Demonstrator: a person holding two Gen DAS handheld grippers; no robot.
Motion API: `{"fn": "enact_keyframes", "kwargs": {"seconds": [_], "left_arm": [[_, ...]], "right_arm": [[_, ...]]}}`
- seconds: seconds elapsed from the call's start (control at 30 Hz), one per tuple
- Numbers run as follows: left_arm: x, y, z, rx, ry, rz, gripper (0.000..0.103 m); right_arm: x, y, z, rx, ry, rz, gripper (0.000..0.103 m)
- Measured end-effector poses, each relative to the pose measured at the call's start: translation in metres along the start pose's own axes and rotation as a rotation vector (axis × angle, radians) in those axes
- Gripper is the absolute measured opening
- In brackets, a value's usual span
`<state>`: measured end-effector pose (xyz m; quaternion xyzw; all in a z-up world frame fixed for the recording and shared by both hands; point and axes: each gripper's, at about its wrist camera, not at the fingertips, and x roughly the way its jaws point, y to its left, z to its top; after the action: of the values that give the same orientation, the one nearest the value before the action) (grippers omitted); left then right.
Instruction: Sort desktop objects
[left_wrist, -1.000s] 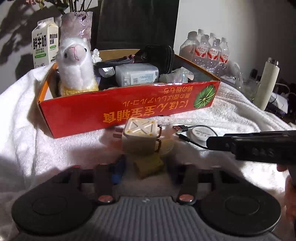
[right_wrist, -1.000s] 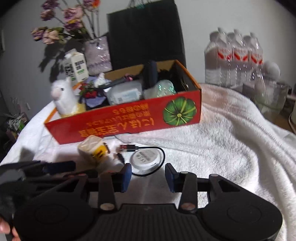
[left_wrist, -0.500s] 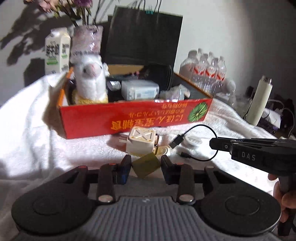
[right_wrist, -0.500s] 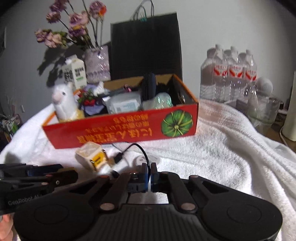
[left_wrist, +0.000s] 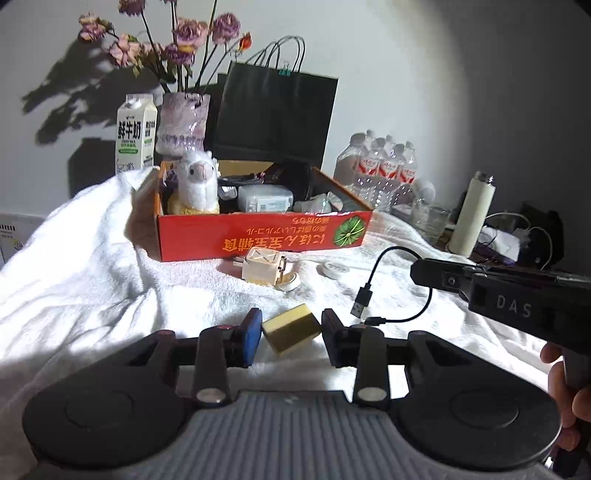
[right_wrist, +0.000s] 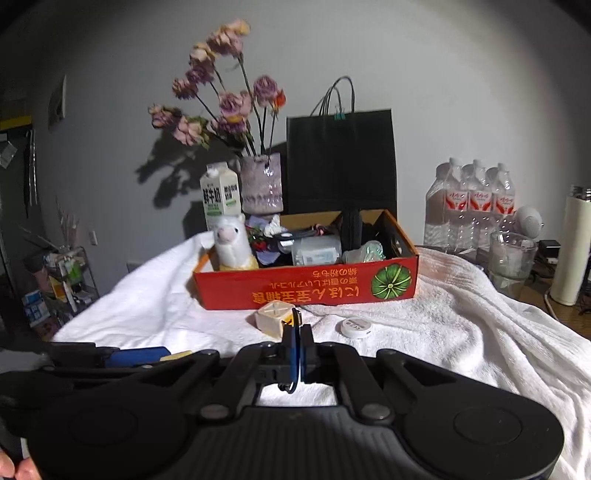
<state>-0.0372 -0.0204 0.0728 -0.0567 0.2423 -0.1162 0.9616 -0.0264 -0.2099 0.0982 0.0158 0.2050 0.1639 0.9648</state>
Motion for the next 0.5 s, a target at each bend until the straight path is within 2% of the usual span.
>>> {"fn": "enact_keyframes", "kwargs": {"seconds": [0.2,0.5], "left_arm": [[-0.038,-0.009,-0.006,0.012,-0.048,-0.003,0.036],[-0.068,-0.020,-0.015,0.035,-0.084,-0.012,0.036]], "right_arm": [[-0.049,0.013,-0.007,-0.006,-0.047,0.002,0.001],[-0.090,0.026,-0.019,-0.023,-0.105,0.001,0.001]]}}
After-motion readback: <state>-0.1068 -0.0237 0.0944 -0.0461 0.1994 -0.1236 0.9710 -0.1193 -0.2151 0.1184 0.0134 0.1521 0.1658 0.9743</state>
